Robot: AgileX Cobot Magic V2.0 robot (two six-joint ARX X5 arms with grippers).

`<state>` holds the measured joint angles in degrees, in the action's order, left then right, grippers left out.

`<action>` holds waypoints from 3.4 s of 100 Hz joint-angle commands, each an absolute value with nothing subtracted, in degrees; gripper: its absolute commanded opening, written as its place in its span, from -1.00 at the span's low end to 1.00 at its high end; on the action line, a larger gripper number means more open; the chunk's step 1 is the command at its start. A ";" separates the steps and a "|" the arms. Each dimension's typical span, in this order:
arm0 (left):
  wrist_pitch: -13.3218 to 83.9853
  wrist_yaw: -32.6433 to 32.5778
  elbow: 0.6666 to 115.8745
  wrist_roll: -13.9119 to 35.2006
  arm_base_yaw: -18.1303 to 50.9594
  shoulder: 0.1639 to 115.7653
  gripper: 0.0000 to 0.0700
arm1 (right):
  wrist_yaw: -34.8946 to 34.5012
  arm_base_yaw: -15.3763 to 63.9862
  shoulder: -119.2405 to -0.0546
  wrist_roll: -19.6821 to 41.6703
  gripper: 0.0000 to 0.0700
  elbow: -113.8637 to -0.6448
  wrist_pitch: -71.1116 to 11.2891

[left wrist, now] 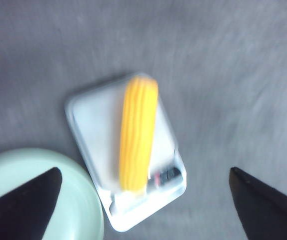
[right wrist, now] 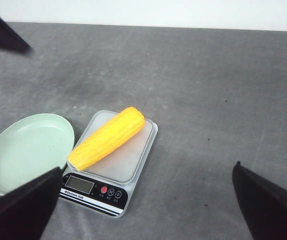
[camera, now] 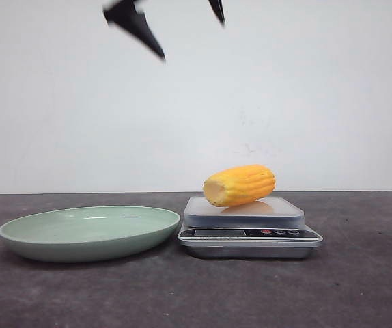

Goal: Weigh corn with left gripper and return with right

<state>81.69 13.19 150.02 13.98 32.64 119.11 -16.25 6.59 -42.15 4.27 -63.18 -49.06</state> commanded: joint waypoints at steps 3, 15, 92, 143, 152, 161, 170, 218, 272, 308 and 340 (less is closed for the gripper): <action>84.25 13.63 158.45 12.93 32.97 119.13 1.00 | -16.05 6.74 -42.70 3.57 1.00 -63.66 -48.75; 84.27 13.54 164.16 13.06 33.15 115.98 1.00 | -16.03 7.05 -42.61 3.22 1.00 -63.66 -48.73; 84.53 5.13 162.25 10.20 33.34 80.97 0.92 | -16.29 8.99 -42.57 1.41 1.00 -63.66 -49.80; 84.58 -18.70 123.35 6.90 33.34 52.21 0.58 | -25.02 9.39 -42.70 4.62 1.00 -63.66 -46.13; 84.58 -18.70 117.14 7.57 33.34 48.36 0.58 | -30.79 10.35 -43.57 6.17 1.00 -63.66 -42.35; 84.58 -18.70 112.53 8.23 33.34 45.54 0.58 | -34.33 12.05 -45.10 9.50 1.00 -63.68 -37.85; 84.58 -19.09 109.54 8.21 33.34 43.79 0.58 | -34.48 14.63 -47.09 13.21 1.00 -63.68 -33.93; 84.58 -19.49 107.92 6.90 33.34 42.50 0.58 | -9.08 34.81 -66.30 22.28 1.00 -63.77 -30.04; 84.58 -14.04 107.92 9.80 33.34 42.02 0.58 | -7.57 34.63 -91.72 40.64 0.49 -63.77 -19.75; 84.58 -13.50 107.90 8.64 33.34 42.02 0.58 | -7.44 33.58 -97.62 45.21 0.18 -63.81 -19.99; 84.55 -13.54 107.87 5.80 33.34 42.02 0.58 | -8.14 33.19 -97.76 44.27 -1.00 -63.81 -18.02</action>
